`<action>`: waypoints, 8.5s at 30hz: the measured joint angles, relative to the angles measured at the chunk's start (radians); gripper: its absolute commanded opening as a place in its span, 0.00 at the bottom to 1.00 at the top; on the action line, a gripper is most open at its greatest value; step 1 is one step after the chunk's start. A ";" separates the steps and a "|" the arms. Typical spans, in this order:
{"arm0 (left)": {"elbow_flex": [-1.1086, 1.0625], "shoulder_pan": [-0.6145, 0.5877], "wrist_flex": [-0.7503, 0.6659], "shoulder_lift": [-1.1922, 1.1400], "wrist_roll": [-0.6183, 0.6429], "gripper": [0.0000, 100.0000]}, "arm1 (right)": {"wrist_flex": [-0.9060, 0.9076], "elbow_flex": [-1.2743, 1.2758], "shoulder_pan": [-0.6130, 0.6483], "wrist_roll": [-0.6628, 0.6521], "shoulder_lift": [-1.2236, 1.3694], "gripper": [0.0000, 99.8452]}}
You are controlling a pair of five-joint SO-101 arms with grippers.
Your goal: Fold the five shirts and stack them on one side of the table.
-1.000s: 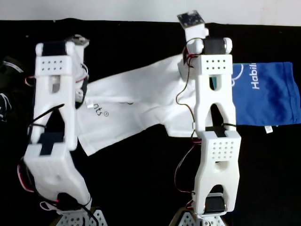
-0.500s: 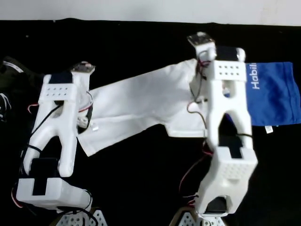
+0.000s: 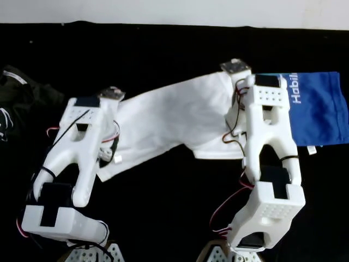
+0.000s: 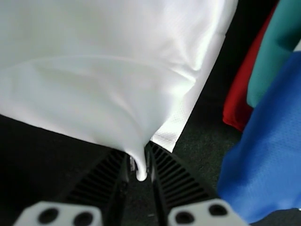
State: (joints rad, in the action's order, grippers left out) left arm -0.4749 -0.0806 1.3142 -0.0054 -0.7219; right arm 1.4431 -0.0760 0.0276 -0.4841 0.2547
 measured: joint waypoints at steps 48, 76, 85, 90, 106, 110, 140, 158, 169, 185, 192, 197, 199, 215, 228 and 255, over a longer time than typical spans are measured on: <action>0.443 -0.141 -0.026 -0.377 0.115 0.01 | -0.126 -0.525 0.232 0.118 0.414 0.01; 1.788 -0.183 0.460 -1.146 0.133 0.01 | 0.002 -1.560 0.173 0.123 1.011 0.01; 0.984 -0.178 0.296 -0.628 0.140 0.01 | 0.272 -1.567 0.173 0.123 0.953 0.01; 0.470 -0.178 -0.028 -0.384 0.190 0.01 | 0.305 -1.568 0.163 0.123 0.844 0.01; -0.018 -0.087 -0.192 -0.023 0.279 0.01 | 0.310 -1.494 0.161 0.123 0.664 0.01; -0.089 -0.063 -0.247 0.025 0.281 0.01 | 0.310 -1.343 0.170 0.123 0.574 0.01; -0.072 -0.060 -0.258 0.078 0.358 0.01 | -0.252 -0.273 -0.009 0.043 0.399 0.01; -0.146 -0.057 -0.394 -0.015 0.358 0.01 | 0.296 -0.770 0.169 0.043 0.405 0.01; -0.077 -0.057 -0.244 0.014 0.356 0.01 | 0.293 -0.506 0.226 0.043 0.261 0.01; -0.141 0.002 -0.388 0.032 0.397 0.01 | -0.100 -0.012 0.239 0.044 0.227 0.01; -0.086 0.003 -0.404 -0.084 0.399 0.01 | 0.002 -0.023 0.242 -0.012 0.123 0.01; -0.078 0.003 -0.404 -0.094 0.399 0.01 | 0.055 -0.025 0.242 -0.017 0.066 0.11; -0.075 0.003 -0.404 -0.100 0.399 0.01 | 0.097 -0.023 0.242 -0.017 0.066 0.19; -0.072 0.003 -0.404 -0.100 0.399 0.01 | 0.026 -0.029 0.244 -0.071 0.264 0.24; -0.072 0.003 -0.404 -0.100 0.399 0.01 | -0.109 -0.061 0.210 -0.072 0.364 0.02; -0.072 0.003 -0.404 -0.100 0.399 0.01 | -0.095 -0.611 0.180 -0.115 0.410 0.01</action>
State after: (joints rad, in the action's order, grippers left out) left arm -0.5470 -0.0775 0.9106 -0.1051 -0.3230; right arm 1.3479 -0.6866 0.2071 -0.5992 0.6644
